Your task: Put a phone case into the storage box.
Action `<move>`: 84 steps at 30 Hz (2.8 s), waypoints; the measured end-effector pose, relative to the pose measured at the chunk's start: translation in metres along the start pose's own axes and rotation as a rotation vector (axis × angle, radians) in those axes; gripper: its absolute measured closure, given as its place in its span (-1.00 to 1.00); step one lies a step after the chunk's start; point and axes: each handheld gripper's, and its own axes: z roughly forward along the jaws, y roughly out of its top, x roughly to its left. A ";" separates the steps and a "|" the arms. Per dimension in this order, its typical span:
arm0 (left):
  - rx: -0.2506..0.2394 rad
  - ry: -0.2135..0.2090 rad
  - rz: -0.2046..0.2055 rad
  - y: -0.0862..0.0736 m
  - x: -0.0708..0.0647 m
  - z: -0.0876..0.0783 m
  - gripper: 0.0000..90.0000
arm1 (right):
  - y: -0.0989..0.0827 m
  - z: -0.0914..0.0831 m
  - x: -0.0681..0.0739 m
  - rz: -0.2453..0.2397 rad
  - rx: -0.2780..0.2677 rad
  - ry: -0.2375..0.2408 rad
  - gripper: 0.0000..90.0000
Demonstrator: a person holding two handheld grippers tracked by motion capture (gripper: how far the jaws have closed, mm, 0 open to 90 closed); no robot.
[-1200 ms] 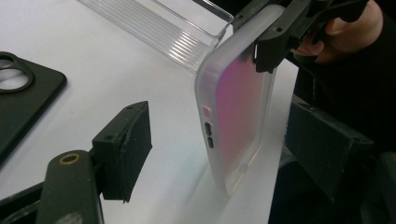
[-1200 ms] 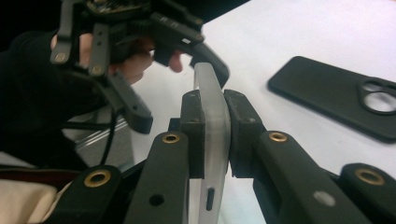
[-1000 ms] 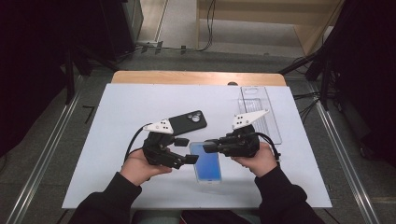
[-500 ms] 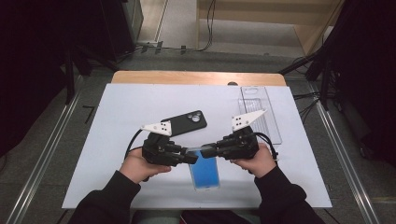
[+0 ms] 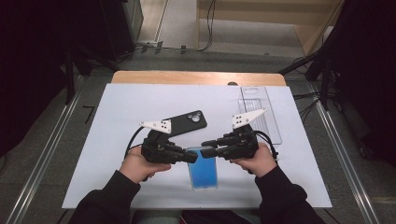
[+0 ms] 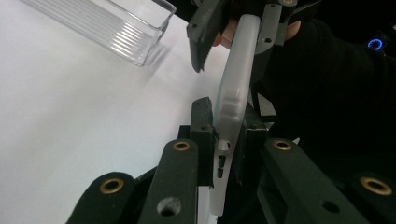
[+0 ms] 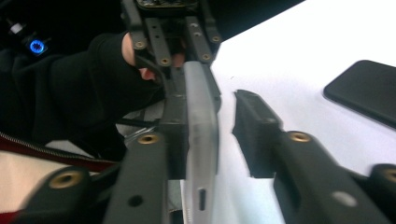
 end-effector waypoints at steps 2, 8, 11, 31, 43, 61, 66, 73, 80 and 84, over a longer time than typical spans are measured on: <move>-0.001 0.033 -0.017 0.000 0.002 -0.002 0.80 | 0.000 0.000 0.000 -0.009 -0.017 -0.038 0.08; -0.065 0.147 -0.064 0.001 0.006 -0.013 0.80 | -0.002 0.001 -0.001 -0.048 -0.048 -0.143 -0.30; -0.124 0.214 -0.094 0.000 0.008 -0.021 0.80 | -0.003 0.001 -0.001 -0.074 -0.068 -0.180 -0.42; -0.177 0.413 -0.230 0.002 0.005 -0.027 0.79 | -0.012 0.021 -0.002 0.040 -0.087 -0.436 -1.00; -0.176 0.467 -0.263 0.003 0.002 -0.022 0.80 | -0.015 0.042 0.007 0.067 -0.133 -0.534 -1.00; -0.120 0.457 -0.272 0.004 -0.004 -0.003 0.79 | -0.015 0.067 0.014 0.060 -0.077 -0.589 -1.00; -0.116 0.453 -0.261 0.005 -0.008 0.003 0.79 | -0.015 0.071 0.017 0.044 -0.072 -0.600 -1.00; -0.115 0.443 -0.251 0.006 -0.012 0.008 0.79 | -0.016 0.075 0.016 0.054 -0.068 -0.614 -0.94; -0.104 0.443 -0.247 0.006 -0.012 0.010 0.79 | -0.018 0.073 0.015 0.063 -0.086 -0.584 -0.61; -0.109 0.443 -0.245 0.005 -0.013 0.010 0.79 | -0.018 0.073 0.015 0.059 -0.083 -0.583 -0.60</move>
